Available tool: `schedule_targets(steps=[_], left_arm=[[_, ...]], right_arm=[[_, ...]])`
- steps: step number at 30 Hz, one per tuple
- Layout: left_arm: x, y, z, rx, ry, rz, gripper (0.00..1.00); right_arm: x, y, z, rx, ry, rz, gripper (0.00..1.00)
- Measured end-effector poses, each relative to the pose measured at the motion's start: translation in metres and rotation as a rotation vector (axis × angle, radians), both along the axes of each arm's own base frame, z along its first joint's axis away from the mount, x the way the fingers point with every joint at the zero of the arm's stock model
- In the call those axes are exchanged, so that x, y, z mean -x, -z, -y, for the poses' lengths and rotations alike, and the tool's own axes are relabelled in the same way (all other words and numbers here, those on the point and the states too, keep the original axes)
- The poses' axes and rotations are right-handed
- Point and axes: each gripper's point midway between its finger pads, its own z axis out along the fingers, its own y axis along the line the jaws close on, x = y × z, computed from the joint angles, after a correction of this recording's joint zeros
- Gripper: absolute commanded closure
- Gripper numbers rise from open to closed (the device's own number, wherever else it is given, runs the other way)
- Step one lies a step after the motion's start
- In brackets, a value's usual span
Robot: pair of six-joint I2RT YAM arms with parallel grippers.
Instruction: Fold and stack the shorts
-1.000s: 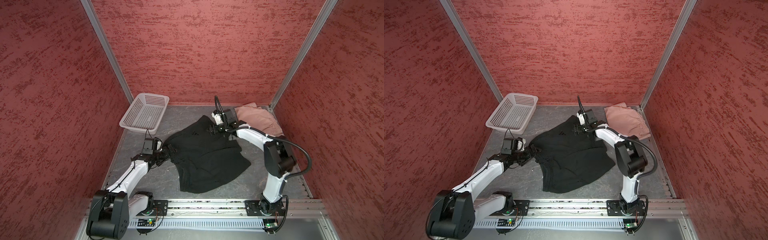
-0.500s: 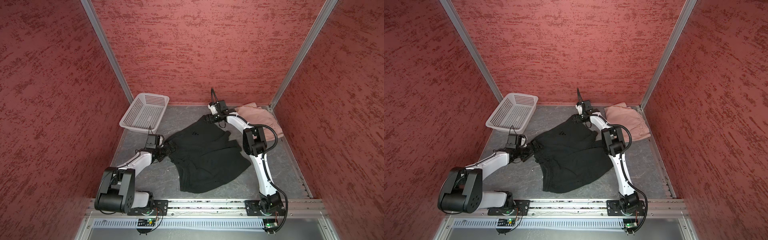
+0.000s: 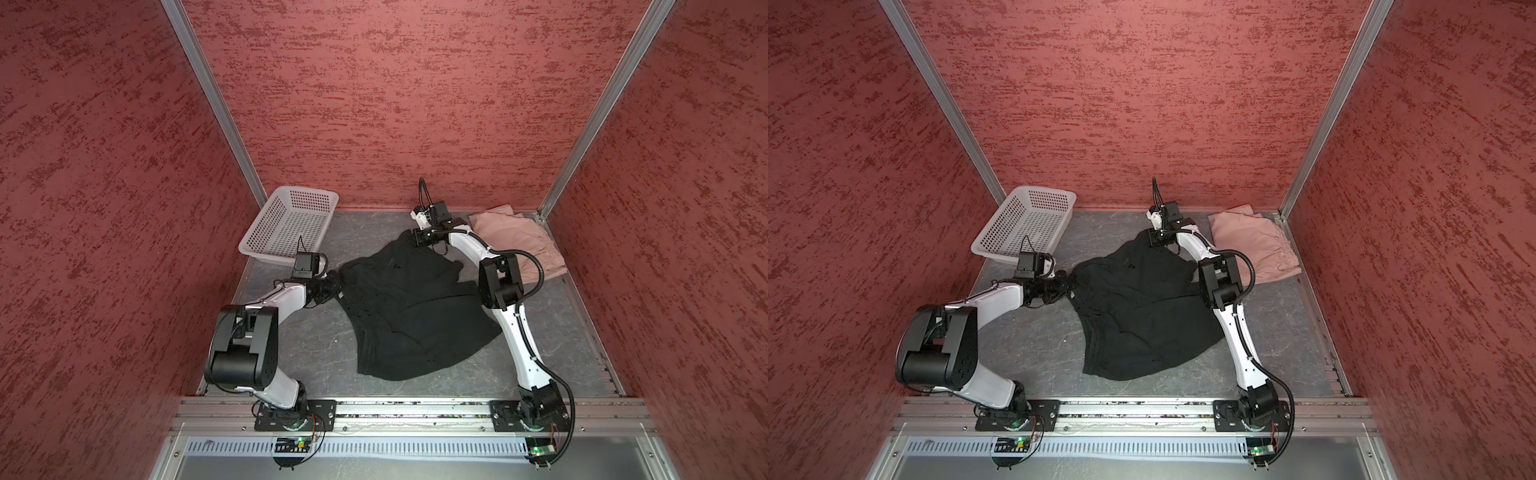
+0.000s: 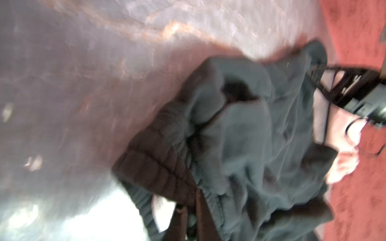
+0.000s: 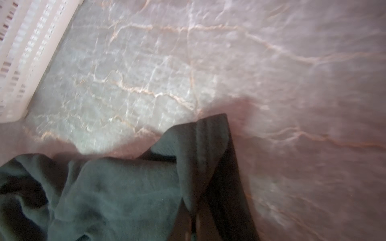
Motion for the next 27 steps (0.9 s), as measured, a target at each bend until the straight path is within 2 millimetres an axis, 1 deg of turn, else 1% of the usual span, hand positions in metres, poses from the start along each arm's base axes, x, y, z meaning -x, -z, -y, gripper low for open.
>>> schedule_targets(steps=[3, 5, 7, 9, 11, 12, 13, 14, 15, 16, 18, 20, 22, 24, 25, 26, 27], left_arm=[[-0.018, -0.005, -0.005, -0.015, 0.010, 0.003, 1.00], [-0.027, -0.012, -0.011, -0.030, 0.011, 0.016, 1.00], [-0.037, -0.022, -0.018, -0.046, 0.011, 0.038, 1.00], [-0.046, -0.032, -0.024, -0.062, 0.013, 0.065, 1.00], [-0.055, -0.040, -0.026, -0.074, 0.025, 0.095, 1.00], [-0.059, -0.043, -0.025, -0.080, 0.034, 0.109, 0.91], [-0.063, -0.044, -0.025, -0.082, 0.041, 0.116, 0.64], [-0.066, -0.045, -0.024, -0.085, 0.053, 0.127, 0.42], [-0.069, -0.045, -0.022, -0.084, 0.063, 0.132, 0.17], [-0.072, -0.045, -0.022, -0.082, 0.069, 0.134, 0.01], [-0.078, -0.042, -0.019, -0.074, 0.082, 0.133, 0.01], [-0.078, -0.042, -0.016, -0.061, 0.093, 0.132, 0.01], [-0.076, -0.047, -0.014, -0.057, 0.098, 0.134, 0.01], [-0.070, -0.058, -0.014, -0.057, 0.097, 0.140, 0.01], [-0.065, -0.067, -0.015, -0.058, 0.093, 0.151, 0.01], [-0.058, -0.079, -0.015, -0.058, 0.087, 0.169, 0.00], [-0.049, -0.090, -0.015, -0.056, 0.080, 0.188, 0.01]], right_arm=[[-0.011, -0.009, 0.009, 0.014, 0.050, 0.029, 1.00], [-0.017, -0.016, 0.020, 0.032, 0.089, 0.047, 1.00], [-0.021, -0.026, 0.032, 0.047, 0.123, 0.071, 1.00], [-0.022, -0.042, 0.045, 0.055, 0.150, 0.097, 1.00], [-0.025, -0.062, 0.052, 0.052, 0.167, 0.137, 1.00], [-0.028, -0.074, 0.054, 0.049, 0.173, 0.167, 1.00], [-0.031, -0.083, 0.055, 0.044, 0.177, 0.191, 0.96], [-0.035, -0.093, 0.058, 0.041, 0.184, 0.216, 0.92], [-0.039, -0.102, 0.060, 0.037, 0.192, 0.240, 0.89], [-0.043, -0.108, 0.062, 0.032, 0.198, 0.256, 0.80], [-0.049, -0.118, 0.062, 0.017, 0.204, 0.280, 0.53], [-0.055, -0.126, 0.063, 0.000, 0.209, 0.299, 0.34], [-0.056, -0.127, 0.066, 0.000, 0.209, 0.299, 0.27], [-0.054, -0.125, 0.070, 0.007, 0.213, 0.284, 0.23], [-0.049, -0.121, 0.073, 0.018, 0.214, 0.266, 0.23], [-0.039, -0.117, 0.076, 0.030, 0.217, 0.240, 0.22], [-0.025, -0.112, 0.082, 0.047, 0.224, 0.205, 0.21]])
